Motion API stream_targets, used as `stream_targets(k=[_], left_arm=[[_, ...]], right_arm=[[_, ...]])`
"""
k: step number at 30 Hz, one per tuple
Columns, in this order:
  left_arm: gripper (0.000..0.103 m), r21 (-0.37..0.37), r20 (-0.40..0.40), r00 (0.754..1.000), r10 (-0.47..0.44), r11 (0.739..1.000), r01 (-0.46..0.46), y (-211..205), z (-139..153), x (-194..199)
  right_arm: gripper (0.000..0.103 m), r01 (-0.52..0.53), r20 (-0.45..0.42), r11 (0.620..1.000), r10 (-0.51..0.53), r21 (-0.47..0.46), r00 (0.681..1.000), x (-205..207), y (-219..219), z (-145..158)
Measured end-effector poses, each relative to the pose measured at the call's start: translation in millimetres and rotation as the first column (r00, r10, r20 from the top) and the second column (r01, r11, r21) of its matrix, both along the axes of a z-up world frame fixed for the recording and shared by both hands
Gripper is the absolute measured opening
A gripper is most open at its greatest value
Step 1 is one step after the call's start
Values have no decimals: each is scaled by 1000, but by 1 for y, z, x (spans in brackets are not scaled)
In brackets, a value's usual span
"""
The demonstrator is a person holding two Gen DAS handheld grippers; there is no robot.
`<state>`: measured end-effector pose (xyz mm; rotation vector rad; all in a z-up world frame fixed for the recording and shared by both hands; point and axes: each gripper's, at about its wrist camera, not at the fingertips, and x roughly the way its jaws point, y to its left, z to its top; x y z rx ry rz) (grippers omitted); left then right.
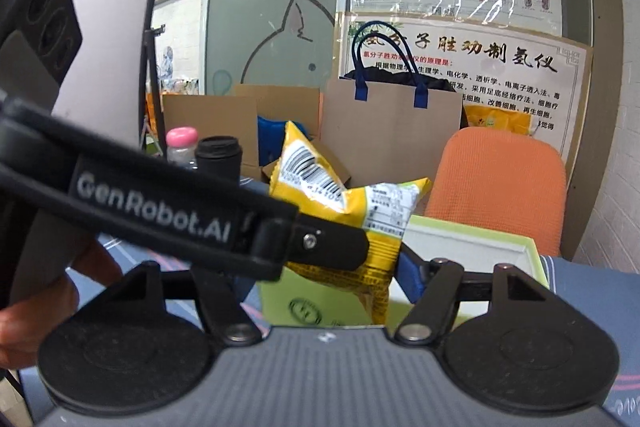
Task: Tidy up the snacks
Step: 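Carry the yellow bag into the lime-green box and open the left gripper, then return the left gripper to the pile and grasp the white-orange Kaka bag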
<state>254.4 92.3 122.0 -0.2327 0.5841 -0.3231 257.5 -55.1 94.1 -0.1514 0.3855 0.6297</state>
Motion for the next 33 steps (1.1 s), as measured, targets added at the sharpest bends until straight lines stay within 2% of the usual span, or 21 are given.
stream_targets(k=[6,8,10,11,13,15,17,19,22,24,27,30,33], left_arm=[[47,7,-68,997,41,999,-40,11,-16,64],[51,37,-55,996,70,997,-68,12,-21,74],[65,94,-30,993,117,989,-113,12,-24,79],[66,110,-18,990,138,985,-135,14,-24,79],[69,107,-2,990,142,984,-141,18,-23,74],[74,85,11,990,138,987,-138,22,-22,63],[77,70,18,989,147,986,-148,25,-21,52],[80,51,26,988,151,987,-153,26,-22,41],[82,-6,23,985,172,985,-172,32,-19,23],[82,-26,24,982,187,982,-187,35,-17,10],[82,-38,26,977,212,977,-211,39,-16,-7],[82,-48,21,973,229,973,-227,43,-18,-24],[82,-53,7,972,236,970,-236,46,-22,-40]], right_arm=[[72,-2,-90,1000,2,2,996,60,18,-13],[73,0,-121,1000,-1,-4,993,72,22,-18],[73,14,-126,1000,-16,-16,992,79,22,-23],[74,23,-123,1000,-25,-16,992,80,20,-23],[79,38,-108,999,-37,7,994,73,13,-21],[93,61,-90,997,-58,38,994,65,5,-17],[95,78,-60,995,-74,66,995,53,-2,-12],[103,92,-34,994,-90,66,995,40,-4,-8],[102,153,12,988,-153,6,988,21,-1,-3],[102,214,-12,976,-214,-42,977,15,2,0],[102,205,-82,979,-203,19,976,4,-6,3],[103,140,-123,984,-126,109,984,-13,-16,-1],[103,145,-161,988,-134,59,978,-28,-15,-6]])
